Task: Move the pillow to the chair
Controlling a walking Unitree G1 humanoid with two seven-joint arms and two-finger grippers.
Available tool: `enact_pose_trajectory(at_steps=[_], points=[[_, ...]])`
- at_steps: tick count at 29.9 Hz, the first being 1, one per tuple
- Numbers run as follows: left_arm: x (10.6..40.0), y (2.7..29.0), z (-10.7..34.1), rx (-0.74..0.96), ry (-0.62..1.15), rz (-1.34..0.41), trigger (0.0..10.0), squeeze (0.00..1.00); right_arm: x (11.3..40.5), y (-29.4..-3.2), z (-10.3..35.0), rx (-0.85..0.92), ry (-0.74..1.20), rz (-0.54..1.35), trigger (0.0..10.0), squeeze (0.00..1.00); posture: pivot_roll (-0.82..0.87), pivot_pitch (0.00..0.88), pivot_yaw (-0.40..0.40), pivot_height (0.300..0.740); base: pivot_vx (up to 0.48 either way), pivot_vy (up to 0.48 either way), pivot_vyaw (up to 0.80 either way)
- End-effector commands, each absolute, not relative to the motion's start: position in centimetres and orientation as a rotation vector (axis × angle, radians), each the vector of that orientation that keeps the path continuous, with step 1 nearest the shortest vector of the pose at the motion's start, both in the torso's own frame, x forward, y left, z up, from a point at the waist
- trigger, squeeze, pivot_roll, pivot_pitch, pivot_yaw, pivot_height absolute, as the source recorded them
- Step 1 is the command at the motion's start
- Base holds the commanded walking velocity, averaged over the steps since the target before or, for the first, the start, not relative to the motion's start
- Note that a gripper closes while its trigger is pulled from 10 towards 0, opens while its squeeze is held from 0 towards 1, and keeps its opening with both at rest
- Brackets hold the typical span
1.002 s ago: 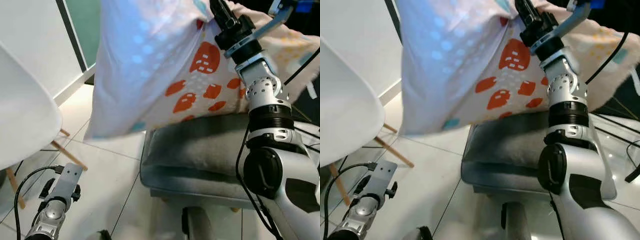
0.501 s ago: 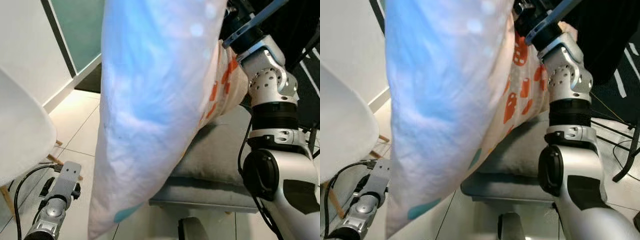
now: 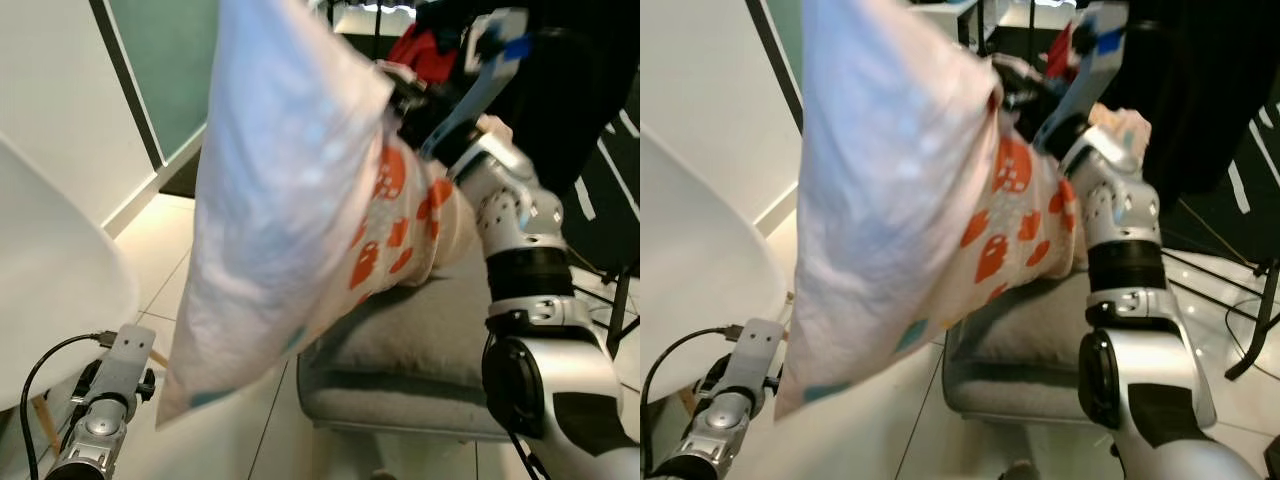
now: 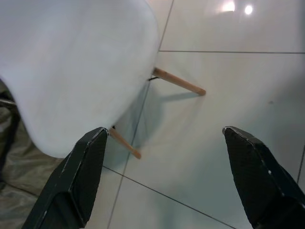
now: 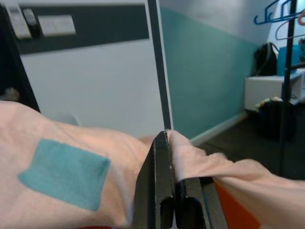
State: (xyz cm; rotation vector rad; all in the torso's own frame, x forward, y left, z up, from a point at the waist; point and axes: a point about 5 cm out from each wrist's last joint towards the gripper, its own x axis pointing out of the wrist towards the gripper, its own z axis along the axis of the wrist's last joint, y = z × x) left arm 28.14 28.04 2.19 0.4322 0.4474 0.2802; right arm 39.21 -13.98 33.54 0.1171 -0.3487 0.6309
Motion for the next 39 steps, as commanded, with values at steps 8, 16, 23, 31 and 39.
enact_pose_trajectory(at_steps=[8,16,23,31,39], points=[[27.5,28.8,1.8,0.414,0.472,0.313,10.0,0.00,39.5,-14.8,33.3,0.046,-0.356,0.528,0.0,0.00,-0.17,0.077,-0.007,0.740,0.000,0.000,0.00],[27.5,28.6,1.7,0.407,0.473,0.314,10.0,0.00,39.7,-14.6,33.2,0.046,-0.352,0.515,0.0,0.00,-0.17,0.073,-0.014,0.740,0.000,0.000,0.00],[27.3,28.5,1.4,0.398,0.484,0.316,10.0,0.00,39.9,-13.7,31.8,0.069,-0.331,0.531,0.0,0.00,-0.17,0.072,-0.014,0.740,0.000,0.000,0.00],[27.4,28.2,1.4,0.396,0.482,0.305,10.0,0.00,39.5,-12.1,28.1,0.107,-0.279,0.573,10.0,0.00,-0.17,0.070,-0.010,0.740,0.000,0.000,0.10],[27.7,27.9,1.5,0.412,0.479,0.283,10.0,0.00,37.2,-9.6,31.4,0.183,-0.471,0.794,10.0,0.00,-0.17,0.054,-0.005,0.740,0.000,0.000,0.79]])
